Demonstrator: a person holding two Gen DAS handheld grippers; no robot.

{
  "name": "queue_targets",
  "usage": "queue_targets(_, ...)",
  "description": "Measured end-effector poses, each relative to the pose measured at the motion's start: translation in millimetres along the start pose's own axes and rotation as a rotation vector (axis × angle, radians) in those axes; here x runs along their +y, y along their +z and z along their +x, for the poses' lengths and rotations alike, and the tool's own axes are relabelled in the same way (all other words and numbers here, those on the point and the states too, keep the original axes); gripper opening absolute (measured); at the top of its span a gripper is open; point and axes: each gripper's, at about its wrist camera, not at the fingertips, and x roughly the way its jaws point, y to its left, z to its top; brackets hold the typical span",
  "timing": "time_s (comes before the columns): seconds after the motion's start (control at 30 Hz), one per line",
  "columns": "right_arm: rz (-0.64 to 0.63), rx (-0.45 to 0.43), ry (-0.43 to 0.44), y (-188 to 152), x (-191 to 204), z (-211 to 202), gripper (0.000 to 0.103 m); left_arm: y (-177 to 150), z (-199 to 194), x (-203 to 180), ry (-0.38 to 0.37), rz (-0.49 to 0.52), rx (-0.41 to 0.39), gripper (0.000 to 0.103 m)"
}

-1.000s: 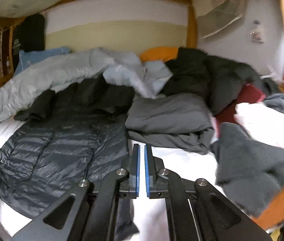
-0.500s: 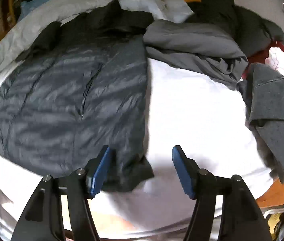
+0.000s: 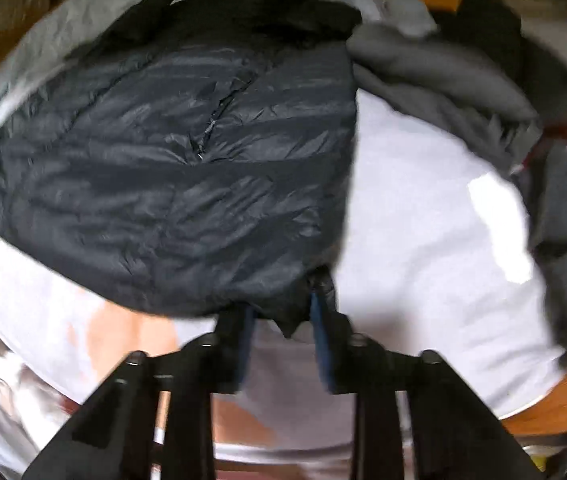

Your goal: Fold large clothes

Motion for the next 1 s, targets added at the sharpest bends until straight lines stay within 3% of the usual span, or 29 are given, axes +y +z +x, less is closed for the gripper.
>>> queue_targets(0.03, 0.000, -0.026, -0.014, 0.8, 1.0, -1.0, 0.012, 0.4, 5.0, 4.2, -0.030, -0.034, 0.015, 0.086)
queue_targets(0.1, -0.001, -0.063, -0.061, 2.5, -0.6, -4.8, 0.010, 2.7, 8.2, 13.2, -0.089, -0.112, 0.015, 0.054)
queue_targets(0.13, 0.024, -0.072, -0.059, 4.8, -5.3, -7.5, 0.009, 5.0, 9.5, 18.1, -0.109, -0.138, 0.009, 0.030)
queue_targets(0.17, 0.062, -0.078, -0.050, 7.6, -11.3, -10.7, 0.008, 6.4, 6.0, 21.9, -0.106, -0.144, -0.005, 0.017)
queue_targets(0.23, 0.133, -0.099, -0.050, 9.1, -25.1, -22.6, 0.007, 8.2, -12.9, 29.8, -0.057, -0.169, -0.102, 0.003)
queue_targets(0.33, 0.218, -0.147, -0.057, 10.8, -43.5, -50.8, 0.007, 14.0, -48.2, 46.7, -0.052, -0.226, -0.224, 0.003)
queue_targets(0.4, 0.227, -0.181, -0.036, 16.6, -48.3, -71.9, 0.007, 25.8, -63.4, 51.3, -0.057, -0.222, -0.256, 0.003)
queue_targets(0.53, 0.170, -0.252, -0.082, 44.4, -49.2, -101.7, 0.007, 60.2, -72.6, 50.1, -0.023, -0.175, -0.287, 0.003)
queue_targets(0.63, 0.148, -0.271, -0.126, 78.0, -54.5, -96.6, 0.007, 98.2, -51.6, 60.3, -0.052, -0.205, -0.262, 0.000)
queue_targets(0.77, 0.185, -0.235, -0.124, 120.0, -70.0, -66.1, 0.007, 127.5, 5.1, 85.0, -0.098, -0.390, -0.168, 0.000)
queue_targets(0.9, 0.206, -0.161, -0.148, 146.1, -84.4, -7.1, 0.007, 134.3, 68.1, 79.2, -0.021, -0.351, -0.068, 0.000)
queue_targets(1.0, 0.182, -0.113, -0.184, 157.2, -83.6, 40.1, 0.007, 121.5, 88.9, 78.0, -0.136, -0.354, -0.018, 0.000)
